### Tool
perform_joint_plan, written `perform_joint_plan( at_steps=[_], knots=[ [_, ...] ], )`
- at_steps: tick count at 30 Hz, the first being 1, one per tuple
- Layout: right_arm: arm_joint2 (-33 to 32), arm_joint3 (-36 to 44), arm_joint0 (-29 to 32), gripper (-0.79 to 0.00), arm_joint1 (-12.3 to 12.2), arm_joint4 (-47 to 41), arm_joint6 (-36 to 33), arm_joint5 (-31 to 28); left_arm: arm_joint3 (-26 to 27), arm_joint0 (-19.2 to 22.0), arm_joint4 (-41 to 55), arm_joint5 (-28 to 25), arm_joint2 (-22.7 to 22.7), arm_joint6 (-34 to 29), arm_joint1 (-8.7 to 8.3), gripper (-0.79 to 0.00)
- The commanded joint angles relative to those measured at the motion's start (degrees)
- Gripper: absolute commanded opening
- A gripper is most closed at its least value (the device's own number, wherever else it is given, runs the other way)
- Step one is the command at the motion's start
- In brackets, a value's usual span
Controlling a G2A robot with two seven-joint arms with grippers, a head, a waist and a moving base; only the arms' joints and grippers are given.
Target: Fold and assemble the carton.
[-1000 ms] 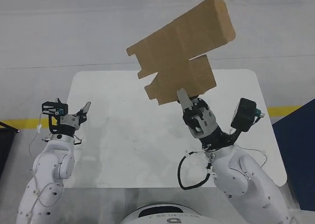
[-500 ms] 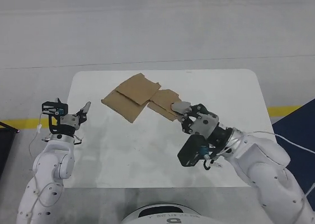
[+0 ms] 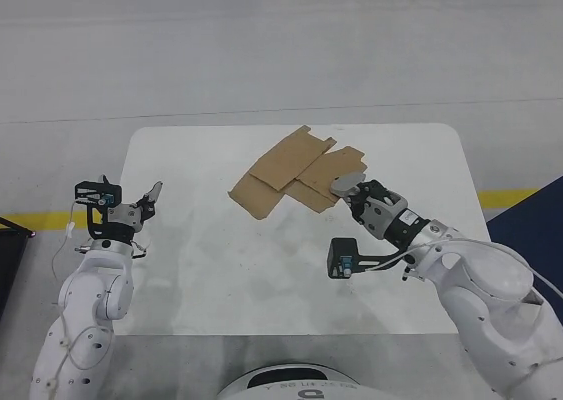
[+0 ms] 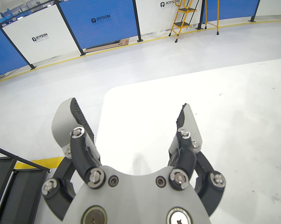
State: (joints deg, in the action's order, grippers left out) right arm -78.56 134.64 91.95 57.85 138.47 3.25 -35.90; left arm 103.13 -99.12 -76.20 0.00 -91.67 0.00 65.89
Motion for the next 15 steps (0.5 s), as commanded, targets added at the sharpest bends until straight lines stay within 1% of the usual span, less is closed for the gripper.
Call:
perform_joint_plan(
  at_steps=[1, 3, 4, 5, 6, 7, 9, 11, 13, 15],
  knots=[
    [0.0, 0.0, 0.0, -0.785, 0.0, 0.0, 0.0, 0.0, 0.0, 0.0, 0.0, 0.0, 0.0, 0.0, 0.0, 0.0],
    [0.0, 0.0, 0.0, -0.785, 0.0, 0.0, 0.0, 0.0, 0.9, 0.7, 0.7, -3.7, 0.7, -0.1, -0.05, 0.0],
    [0.0, 0.0, 0.0, -0.785, 0.0, 0.0, 0.0, 0.0, 0.9, 1.2, 10.1, -2.9, 1.2, -1.6, 0.49, 0.0],
    [0.0, 0.0, 0.0, -0.785, 0.0, 0.0, 0.0, 0.0, 1.4, 2.0, 17.5, -1.6, 1.5, -3.8, 0.91, 0.0],
    [0.1, 0.0, -0.2, -0.785, 0.0, 0.5, 0.3, 1.2, 2.1, 2.7, 22.2, -1.8, 2.2, -6.2, 1.15, 0.0],
    [0.2, 0.0, -0.3, -0.785, 0.0, 1.7, 0.3, 1.7, 2.6, 3.1, 25.7, -2.4, 2.8, -7.8, 1.3, 0.0],
    [1.3, 0.0, -0.9, -0.785, -0.5, 10.1, 1.1, 2.2, 4.3, 3.9, 45.1, -4.8, 4.1, -12.6, 2.05, 0.0],
    [2.4, 0.0, -0.9, -0.785, -0.6, 13.2, 2.2, 5.0, 4.6, 4.2, 58.0, -7.5, 3.6, -16.8, 2.26, 0.0],
    [2.5, 0.0, -0.1, -0.785, -0.8, 16.8, 1.2, 5.9, 4.1, 4.5, 70.5, -8.6, 3.0, -21.5, 2.41, 0.0],
    [2.3, 0.0, 0.7, -0.785, -0.8, 18.2, 0.3, 7.2, 4.3, 4.4, 80.7, -9.5, 3.3, -27.0, 2.48, 0.0]
  ],
)
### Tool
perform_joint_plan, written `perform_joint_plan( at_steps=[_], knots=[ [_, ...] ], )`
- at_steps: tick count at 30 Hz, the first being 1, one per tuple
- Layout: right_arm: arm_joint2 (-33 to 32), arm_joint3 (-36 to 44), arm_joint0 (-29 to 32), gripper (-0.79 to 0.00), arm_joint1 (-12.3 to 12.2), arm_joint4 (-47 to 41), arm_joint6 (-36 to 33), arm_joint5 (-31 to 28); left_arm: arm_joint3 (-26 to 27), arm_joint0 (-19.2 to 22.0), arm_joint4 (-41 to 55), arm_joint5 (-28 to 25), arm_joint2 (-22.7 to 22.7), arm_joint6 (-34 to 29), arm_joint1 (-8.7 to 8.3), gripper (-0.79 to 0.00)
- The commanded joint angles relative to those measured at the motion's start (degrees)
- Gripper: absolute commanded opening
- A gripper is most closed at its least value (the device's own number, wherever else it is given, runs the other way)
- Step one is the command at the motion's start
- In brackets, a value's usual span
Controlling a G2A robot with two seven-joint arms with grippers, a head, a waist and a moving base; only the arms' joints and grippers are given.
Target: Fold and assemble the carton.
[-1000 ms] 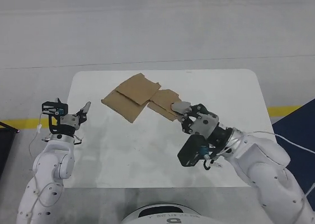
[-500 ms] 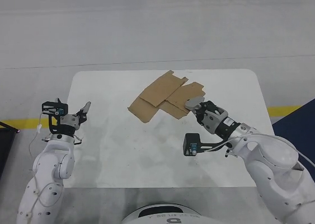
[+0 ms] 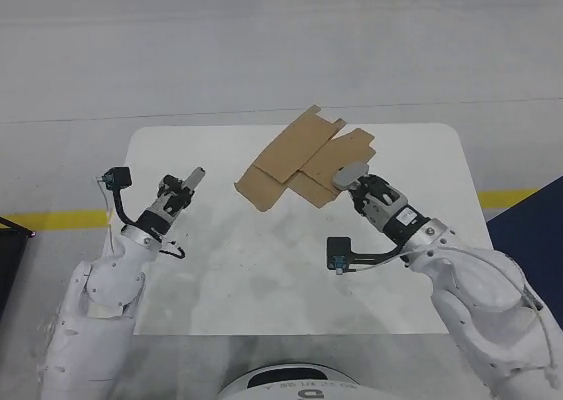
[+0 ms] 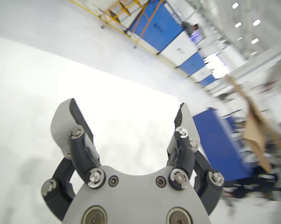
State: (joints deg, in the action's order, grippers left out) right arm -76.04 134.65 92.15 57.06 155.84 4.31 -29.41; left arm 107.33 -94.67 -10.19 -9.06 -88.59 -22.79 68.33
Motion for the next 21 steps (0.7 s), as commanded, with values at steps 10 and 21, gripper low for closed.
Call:
perform_joint_plan(
  at_steps=[10, 21],
  knots=[
    [-1.0, 0.0, 3.7, -0.785, 0.1, 4.0, -3.2, 3.9, 1.5, 0.1, 42.4, 8.3, 5.3, -14.2, 0.68, 0.0],
    [1.2, 0.0, 2.6, -0.785, 0.4, 5.1, -2.2, 2.2, 1.1, 5.0, 42.5, 6.6, 13.7, -12.2, 1.64, -0.037]
  ],
)
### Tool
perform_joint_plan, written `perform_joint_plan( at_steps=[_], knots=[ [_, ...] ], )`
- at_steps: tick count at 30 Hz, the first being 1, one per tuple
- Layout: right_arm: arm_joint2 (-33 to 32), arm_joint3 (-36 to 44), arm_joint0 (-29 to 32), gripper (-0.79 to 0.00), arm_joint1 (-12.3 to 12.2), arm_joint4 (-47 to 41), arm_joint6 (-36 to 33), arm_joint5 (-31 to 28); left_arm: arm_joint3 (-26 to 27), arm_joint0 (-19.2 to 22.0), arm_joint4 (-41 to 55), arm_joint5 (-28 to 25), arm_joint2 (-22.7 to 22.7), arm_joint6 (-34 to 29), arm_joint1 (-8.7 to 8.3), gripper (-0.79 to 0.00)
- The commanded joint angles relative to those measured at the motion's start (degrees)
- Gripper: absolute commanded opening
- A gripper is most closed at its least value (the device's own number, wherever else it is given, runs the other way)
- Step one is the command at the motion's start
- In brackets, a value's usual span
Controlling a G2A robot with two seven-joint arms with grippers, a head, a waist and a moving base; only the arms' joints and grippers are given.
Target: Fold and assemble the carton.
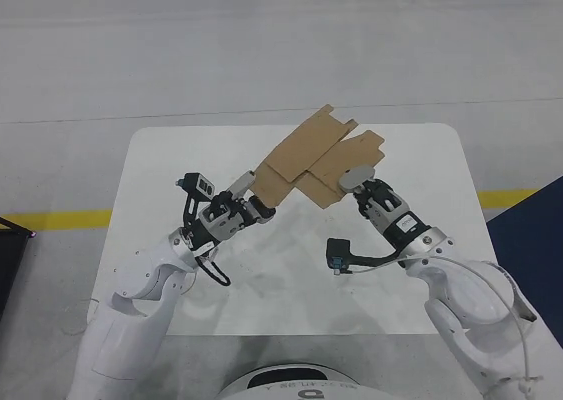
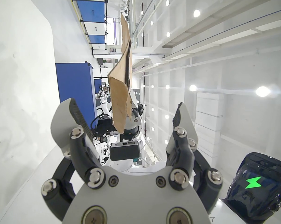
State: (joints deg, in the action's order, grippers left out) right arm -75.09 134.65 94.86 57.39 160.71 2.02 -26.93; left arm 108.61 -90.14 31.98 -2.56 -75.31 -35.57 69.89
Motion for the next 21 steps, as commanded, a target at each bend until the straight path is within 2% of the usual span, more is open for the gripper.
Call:
perform_joint_plan(
  at_steps=[1, 2, 4, 5, 6, 13, 15, 16, 17, 18, 19, 20, 21],
  knots=[
    [0.3, 0.0, -0.2, -0.785, 0.0, 0.3, 0.1, -0.4, -0.2, 0.8, 0.3, 0.0, 0.6, 0.9, 0.12, -0.071],
    [0.6, 0.0, -0.3, -0.785, 0.1, 0.4, 0.2, -0.5, -0.3, 1.2, 0.2, 0.1, 1.0, 1.3, 0.18, -0.092],
    [0.9, 0.0, -0.4, -0.785, 0.1, 0.4, 0.2, -0.7, -0.5, 1.8, 0.1, 0.1, 1.5, 1.8, 0.24, -0.271],
    [1.1, 0.0, -0.4, -0.785, 0.2, 0.5, 0.1, -0.7, -0.8, 2.0, -0.1, 0.3, 1.7, 2.1, 0.27, -0.314],
    [1.3, 0.0, -0.4, -0.785, 0.2, 0.7, 0.1, -0.8, -0.9, 2.1, 0.0, 0.7, 1.9, 2.6, 0.3, -0.403],
    [3.6, 0.0, -1.7, -0.785, 0.3, 4.2, 0.0, -1.6, -0.3, 2.5, -0.7, 1.8, 2.8, 3.2, 0.3, -0.533],
    [4.4, 0.0, -2.2, -0.785, 0.4, 5.3, 0.1, -1.8, -0.1, 2.4, -1.0, 2.0, 2.9, 3.3, 0.28, -0.628],
    [4.9, 0.0, -2.5, -0.785, 0.4, 5.8, 0.4, -2.0, -0.1, 2.4, -1.3, 2.1, 3.0, 3.4, 0.26, -0.736],
    [5.3, 0.0, -2.8, -0.785, 0.4, 6.2, 0.6, -2.1, 0.0, 2.3, -1.5, 2.0, 3.0, 3.5, 0.25, -0.785],
    [5.7, 0.0, -3.1, -0.785, 0.4, 6.7, 0.9, -2.2, 0.0, 2.3, -1.9, 1.9, 3.0, 3.6, 0.23, -0.785],
    [6.1, 0.0, -3.3, -0.696, 0.5, 7.0, 1.2, -2.3, -0.1, 2.3, -2.4, 1.6, 3.0, 3.7, 0.2, -0.785],
    [6.3, 0.0, -3.5, -0.551, 0.5, 7.1, 1.3, -2.3, -0.2, 2.3, -2.8, 1.2, 2.9, 3.7, 0.18, -0.785],
    [6.5, 0.0, -3.7, -0.456, 0.6, 6.9, 1.3, -2.2, -0.4, 2.3, -3.5, 0.3, 2.6, 3.8, 0.13, -0.785]
  ],
)
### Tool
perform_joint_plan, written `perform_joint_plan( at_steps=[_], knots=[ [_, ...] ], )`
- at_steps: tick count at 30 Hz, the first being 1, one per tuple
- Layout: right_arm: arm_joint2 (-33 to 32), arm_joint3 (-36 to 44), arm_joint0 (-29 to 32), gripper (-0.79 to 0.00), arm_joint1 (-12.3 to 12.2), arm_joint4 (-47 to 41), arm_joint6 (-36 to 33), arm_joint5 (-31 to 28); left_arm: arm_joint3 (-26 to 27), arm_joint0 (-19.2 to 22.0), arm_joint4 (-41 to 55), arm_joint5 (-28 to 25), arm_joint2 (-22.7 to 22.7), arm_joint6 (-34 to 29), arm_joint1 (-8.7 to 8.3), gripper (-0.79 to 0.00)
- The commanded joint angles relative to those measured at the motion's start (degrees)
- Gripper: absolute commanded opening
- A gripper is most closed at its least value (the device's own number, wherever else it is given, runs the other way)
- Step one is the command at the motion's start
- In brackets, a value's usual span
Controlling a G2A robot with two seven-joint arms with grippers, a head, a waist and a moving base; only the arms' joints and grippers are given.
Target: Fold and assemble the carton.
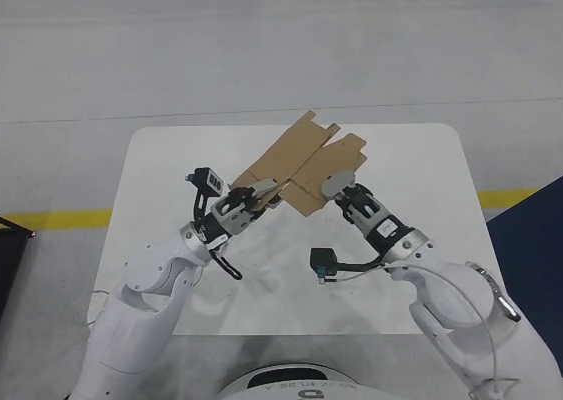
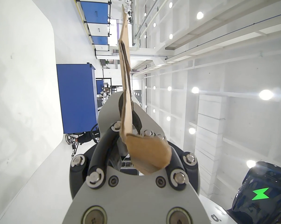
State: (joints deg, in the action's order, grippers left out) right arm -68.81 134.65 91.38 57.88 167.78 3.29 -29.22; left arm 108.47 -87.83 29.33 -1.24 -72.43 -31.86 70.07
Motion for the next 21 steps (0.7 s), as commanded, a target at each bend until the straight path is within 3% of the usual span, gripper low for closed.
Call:
perform_joint_plan(
  at_steps=[1, 2, 4, 10, 13, 14, 15, 16, 17, 21],
  knots=[
    [0.2, 0.0, -0.2, -0.354, 0.1, -0.6, -0.1, 0.2, -0.4, 0.0, -1.3, -1.6, -0.5, 0.0, -0.09, -0.785],
    [0.0, 0.0, -0.2, -0.228, 0.3, -2.1, -0.5, 0.9, -0.7, 0.0, -2.3, -3.1, -0.8, -0.4, -0.16, -0.785],
    [-0.8, 0.0, 0.2, -0.179, 0.5, -5.3, -1.1, 2.6, -1.1, -0.3, -3.1, -5.6, -1.4, -0.6, -0.24, -0.785],
    [-5.6, 0.0, 2.5, -0.329, 1.0, -18.7, -0.3, 9.8, -2.7, -0.6, -3.1, -11.5, -3.1, -0.9, -0.34, -0.785],
    [-8.8, 0.0, 3.6, -0.336, 1.2, -27.6, 1.9, 13.6, -2.9, -0.8, -1.8, -13.9, -3.8, -1.6, -0.37, -0.785],
    [-10.0, 0.0, 4.1, -0.299, 1.3, -31.0, 2.8, 14.8, -3.0, -0.9, -1.4, -14.7, -4.1, -2.0, -0.4, -0.785],
    [-11.2, 0.0, 4.6, -0.142, 1.5, -35.3, 3.8, 16.2, -3.1, -1.1, -0.8, -15.6, -4.4, -2.2, -0.41, -0.785],
    [-12.5, 0.0, 5.2, -0.034, 1.5, -39.0, 4.8, 16.9, -3.4, -1.2, -0.2, -16.2, -4.5, -2.5, -0.41, -0.785],
    [-13.8, 0.0, 5.6, 0.0, 1.5, -41.7, 6.0, 16.3, -3.5, -1.3, 0.4, -16.7, -4.7, -2.6, -0.41, -0.785],
    [-14.2, 0.0, 5.7, 0.0, 1.5, -42.2, 6.4, 15.8, -4.1, -1.3, 0.9, -18.1, -5.1, -3.3, -0.44, -0.785]
  ],
)
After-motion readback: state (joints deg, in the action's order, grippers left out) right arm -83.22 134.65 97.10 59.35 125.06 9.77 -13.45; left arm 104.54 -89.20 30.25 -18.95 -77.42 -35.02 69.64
